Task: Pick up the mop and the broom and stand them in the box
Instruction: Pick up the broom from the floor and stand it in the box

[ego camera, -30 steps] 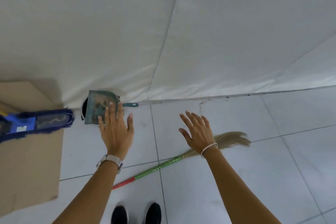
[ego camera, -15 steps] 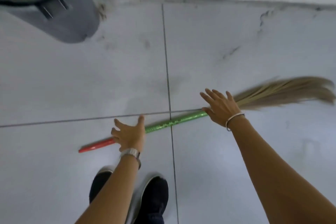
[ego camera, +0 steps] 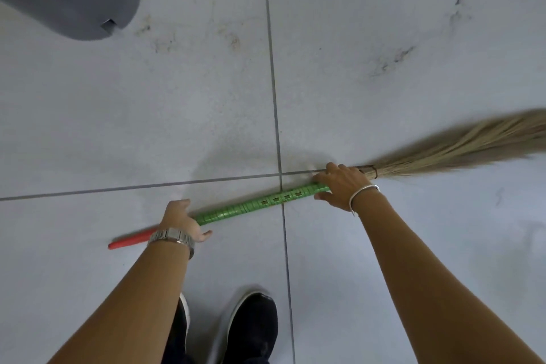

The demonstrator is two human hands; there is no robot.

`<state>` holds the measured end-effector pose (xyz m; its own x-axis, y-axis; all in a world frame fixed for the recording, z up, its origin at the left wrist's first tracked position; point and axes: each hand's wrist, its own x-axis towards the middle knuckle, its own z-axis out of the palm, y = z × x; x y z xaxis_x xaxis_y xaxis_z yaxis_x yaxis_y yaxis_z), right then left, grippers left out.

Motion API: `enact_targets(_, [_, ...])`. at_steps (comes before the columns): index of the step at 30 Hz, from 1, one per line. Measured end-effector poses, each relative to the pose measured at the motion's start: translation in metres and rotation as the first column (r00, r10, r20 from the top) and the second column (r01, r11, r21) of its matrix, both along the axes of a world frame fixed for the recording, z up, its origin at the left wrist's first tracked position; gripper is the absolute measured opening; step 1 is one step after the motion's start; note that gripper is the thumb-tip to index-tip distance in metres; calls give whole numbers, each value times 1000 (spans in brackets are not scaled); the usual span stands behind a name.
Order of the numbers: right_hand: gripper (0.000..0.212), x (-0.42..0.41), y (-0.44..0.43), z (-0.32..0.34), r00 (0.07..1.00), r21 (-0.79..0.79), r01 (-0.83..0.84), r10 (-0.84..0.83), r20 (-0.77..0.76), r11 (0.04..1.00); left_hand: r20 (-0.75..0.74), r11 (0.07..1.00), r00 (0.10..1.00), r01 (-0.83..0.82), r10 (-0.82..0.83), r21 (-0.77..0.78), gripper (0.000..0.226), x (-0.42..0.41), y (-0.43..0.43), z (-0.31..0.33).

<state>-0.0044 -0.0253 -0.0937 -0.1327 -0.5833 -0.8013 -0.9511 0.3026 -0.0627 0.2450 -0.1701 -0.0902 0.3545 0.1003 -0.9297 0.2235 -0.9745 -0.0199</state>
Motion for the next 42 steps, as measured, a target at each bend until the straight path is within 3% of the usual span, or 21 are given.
enact_targets(3, [45,1,-7,0,998,50,54,-56,25,997,-23,995,995,-98,98,-30,44,7,0,0])
enact_targets(7, [41,6,-16,6,974,57,203,-208,94,977,-99,952,975,-216,199,-217,6,16,2,-3])
enact_targets(12, [33,12,-37,33,941,26,300,-300,158,954,-102,864,976,-216,191,-454,43,11,-25,39])
enact_targets(20, [32,26,-90,125,877,-113,428,-382,291,897,-228,609,971,-140,-69,-781,30,3,-104,152])
enact_targets(30, [36,31,-152,345,666,-253,721,-546,508,645,-208,249,881,-107,-424,-962,18,-36,-201,426])
enact_targets(37, [38,48,-172,527,627,-328,753,-473,619,570,-174,41,795,-185,-581,-982,19,-32,-220,639])
enact_targets(42, [24,78,-171,649,632,-459,752,-322,705,473,-61,-147,735,-215,-675,-966,19,-8,-211,796])
